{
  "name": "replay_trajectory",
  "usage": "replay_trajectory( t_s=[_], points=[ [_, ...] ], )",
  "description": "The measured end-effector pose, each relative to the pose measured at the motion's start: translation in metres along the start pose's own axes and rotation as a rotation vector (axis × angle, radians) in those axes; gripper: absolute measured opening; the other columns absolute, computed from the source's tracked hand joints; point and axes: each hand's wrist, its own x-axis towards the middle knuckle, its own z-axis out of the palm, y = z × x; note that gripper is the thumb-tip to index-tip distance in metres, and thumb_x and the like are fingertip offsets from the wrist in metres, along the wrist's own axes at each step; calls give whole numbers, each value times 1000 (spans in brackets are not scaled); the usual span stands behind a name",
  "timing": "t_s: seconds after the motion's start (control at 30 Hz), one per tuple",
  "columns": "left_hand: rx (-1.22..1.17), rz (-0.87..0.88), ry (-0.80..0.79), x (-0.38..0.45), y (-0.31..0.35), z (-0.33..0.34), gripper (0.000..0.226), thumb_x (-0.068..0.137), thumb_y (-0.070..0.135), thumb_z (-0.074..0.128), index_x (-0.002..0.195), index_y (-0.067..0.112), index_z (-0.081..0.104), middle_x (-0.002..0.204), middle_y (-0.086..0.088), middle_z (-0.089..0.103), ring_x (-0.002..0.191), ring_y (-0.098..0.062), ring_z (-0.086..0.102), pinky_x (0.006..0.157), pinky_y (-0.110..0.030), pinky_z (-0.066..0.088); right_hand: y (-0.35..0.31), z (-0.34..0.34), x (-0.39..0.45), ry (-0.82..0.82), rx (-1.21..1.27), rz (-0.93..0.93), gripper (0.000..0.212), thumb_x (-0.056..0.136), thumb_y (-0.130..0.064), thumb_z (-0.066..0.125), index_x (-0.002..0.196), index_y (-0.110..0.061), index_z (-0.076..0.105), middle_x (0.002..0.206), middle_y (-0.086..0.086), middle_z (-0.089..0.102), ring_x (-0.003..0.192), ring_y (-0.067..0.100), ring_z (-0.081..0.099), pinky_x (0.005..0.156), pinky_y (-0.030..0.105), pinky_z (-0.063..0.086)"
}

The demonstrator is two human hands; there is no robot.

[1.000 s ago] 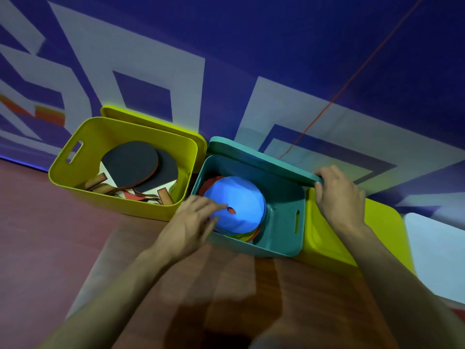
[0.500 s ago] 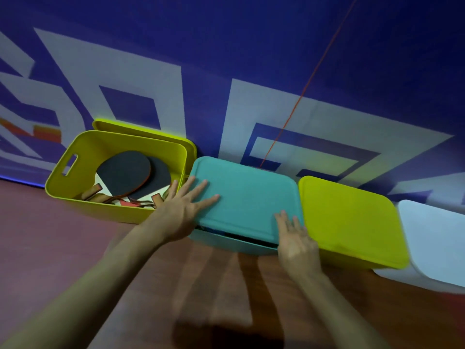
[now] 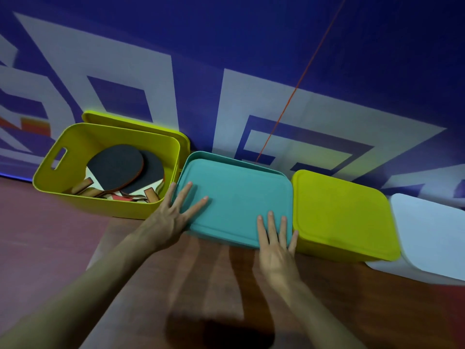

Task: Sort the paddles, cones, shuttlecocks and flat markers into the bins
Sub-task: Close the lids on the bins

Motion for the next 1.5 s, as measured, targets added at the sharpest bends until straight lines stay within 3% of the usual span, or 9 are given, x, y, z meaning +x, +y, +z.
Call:
replay_trajectory(
  t_s=[0.1, 0.17, 0.27, 0.37, 0.67, 0.83, 1.0, 1.13, 1.5],
  points=[
    [14, -53, 58, -4, 7, -11, 96, 84, 10, 59, 159, 26, 1, 158, -27, 22, 142, -49, 23, 108, -66, 29, 1, 0, 0, -20, 39, 9, 105, 85, 13, 43, 153, -38, -20, 161, 1, -30, 143, 35, -36, 115, 64, -13],
    [-37, -179, 59, -5, 5, -18, 99, 83, 10, 55, 157, 36, -4, 157, -26, 20, 110, -44, 46, 94, -56, 43, 1, -8, -1, 29, 55, -16, 97, 92, 3, 45, 152, -47, -14, 165, 0, -21, 148, 35, -25, 117, 61, 6],
    [-90, -245, 59, 3, -4, -28, 98, 80, 10, 53, 157, 38, -1, 153, -24, 21, 98, -35, 45, 85, -48, 46, 1, -21, 1, 141, 88, -47, 83, 97, -10, 49, 152, -53, 6, 167, 0, 0, 152, 34, -1, 104, 52, 32],
    [-92, -257, 66, 12, -12, -35, 93, 79, 13, 57, 157, 35, 11, 153, -24, 21, 98, -34, 43, 81, -46, 45, 4, -27, 7, 221, 87, -68, 78, 95, -10, 54, 153, -48, 20, 165, 3, 16, 150, 34, 12, 92, 49, 38],
    [-158, -280, 117, 15, -18, -35, 89, 79, 14, 60, 155, 35, 21, 145, -20, 28, 95, -33, 41, 83, -47, 45, 8, -39, 11, 353, 65, -79, 57, 93, -21, 34, 148, -35, 43, 159, 1, 34, 148, 25, 27, 96, 51, 32],
    [-68, -251, 59, 19, -18, -20, 84, 80, 59, 67, 152, 32, 34, 142, -21, 40, 96, -37, 49, 75, -46, 48, 10, -23, 24, 210, 114, -63, 70, 86, -12, 52, 149, -40, 39, 160, 0, 34, 147, 30, 25, 102, 56, 35],
    [-73, -227, 67, 21, -7, -13, 89, 73, 63, 72, 148, 27, 40, 149, -16, 39, 126, -40, 45, 86, -49, 48, 8, -18, 26, 188, 77, 8, 86, 71, 0, 71, 145, -36, 45, 153, 0, 45, 140, 35, 38, 110, 61, 25],
    [-96, -206, 74, 14, -2, -8, 82, 87, 70, 45, 153, 24, 32, 159, -15, 27, 146, -36, 27, 99, -53, 41, 8, -19, 19, 193, 77, -3, 83, 69, -5, 71, 144, -30, 48, 151, -1, 47, 137, 35, 41, 111, 58, 33],
    [-172, -163, 16, 11, -5, -6, 79, 87, 77, 27, 155, 38, 20, 156, -16, 27, 145, -39, 23, 106, -57, 39, 9, -20, 18, 48, 43, -29, 86, 85, -8, 62, 157, -30, 20, 165, -5, 17, 152, 32, 12, 122, 53, 6]
  ],
)
